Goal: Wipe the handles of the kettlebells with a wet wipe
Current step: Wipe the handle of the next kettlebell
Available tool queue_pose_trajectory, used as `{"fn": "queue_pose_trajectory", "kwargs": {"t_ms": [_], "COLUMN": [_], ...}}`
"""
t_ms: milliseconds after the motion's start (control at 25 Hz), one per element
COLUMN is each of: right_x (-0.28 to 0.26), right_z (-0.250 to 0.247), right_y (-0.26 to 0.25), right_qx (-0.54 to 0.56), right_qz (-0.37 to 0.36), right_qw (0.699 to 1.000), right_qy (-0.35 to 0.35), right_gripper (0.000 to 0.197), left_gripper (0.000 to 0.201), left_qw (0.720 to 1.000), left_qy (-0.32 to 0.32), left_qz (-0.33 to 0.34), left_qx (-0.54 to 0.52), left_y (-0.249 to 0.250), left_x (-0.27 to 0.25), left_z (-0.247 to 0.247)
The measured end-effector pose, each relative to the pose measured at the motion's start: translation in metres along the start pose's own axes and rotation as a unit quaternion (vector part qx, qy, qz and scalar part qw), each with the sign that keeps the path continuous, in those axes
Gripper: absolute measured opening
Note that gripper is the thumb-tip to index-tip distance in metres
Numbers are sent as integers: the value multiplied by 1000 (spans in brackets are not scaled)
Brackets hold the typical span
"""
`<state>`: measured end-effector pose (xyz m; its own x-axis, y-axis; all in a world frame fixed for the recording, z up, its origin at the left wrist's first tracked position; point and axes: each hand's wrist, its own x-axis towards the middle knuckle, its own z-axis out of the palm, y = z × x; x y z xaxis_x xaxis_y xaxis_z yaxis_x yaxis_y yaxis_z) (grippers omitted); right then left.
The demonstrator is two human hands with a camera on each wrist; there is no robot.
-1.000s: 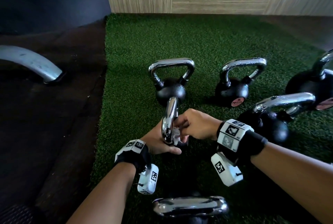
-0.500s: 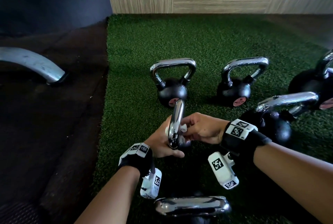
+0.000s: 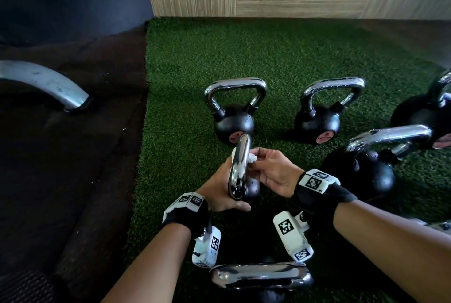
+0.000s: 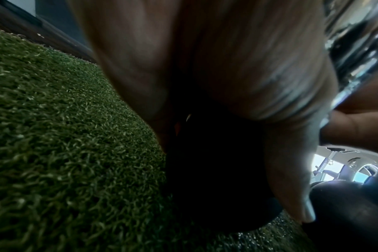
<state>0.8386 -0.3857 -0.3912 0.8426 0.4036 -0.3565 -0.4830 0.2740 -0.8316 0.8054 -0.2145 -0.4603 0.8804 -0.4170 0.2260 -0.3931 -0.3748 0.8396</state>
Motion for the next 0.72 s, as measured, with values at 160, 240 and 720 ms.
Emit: {"fn": "queue_pose_trajectory", "kwargs": {"t_ms": [160,240,720], "right_x": [6,8,29], "right_z": [3,1,3], "right_y": [1,-4,-5], "right_qx": [-72,-107,-346], "right_qz": [-78,-103,-133], "right_qw": [992,985,888], "right_qy": [69,88,272], "right_gripper": [24,23,23], "left_gripper": [120,124,122], "left_qw": [1000,1000,998], "left_qy": [1,-9,15], "left_qz": [15,9,-62], "left_qx": [6,-23,-1], "left_y": [-2,-1,1], "left_x": [2,2,-2], "left_z": [1,0,1]}}
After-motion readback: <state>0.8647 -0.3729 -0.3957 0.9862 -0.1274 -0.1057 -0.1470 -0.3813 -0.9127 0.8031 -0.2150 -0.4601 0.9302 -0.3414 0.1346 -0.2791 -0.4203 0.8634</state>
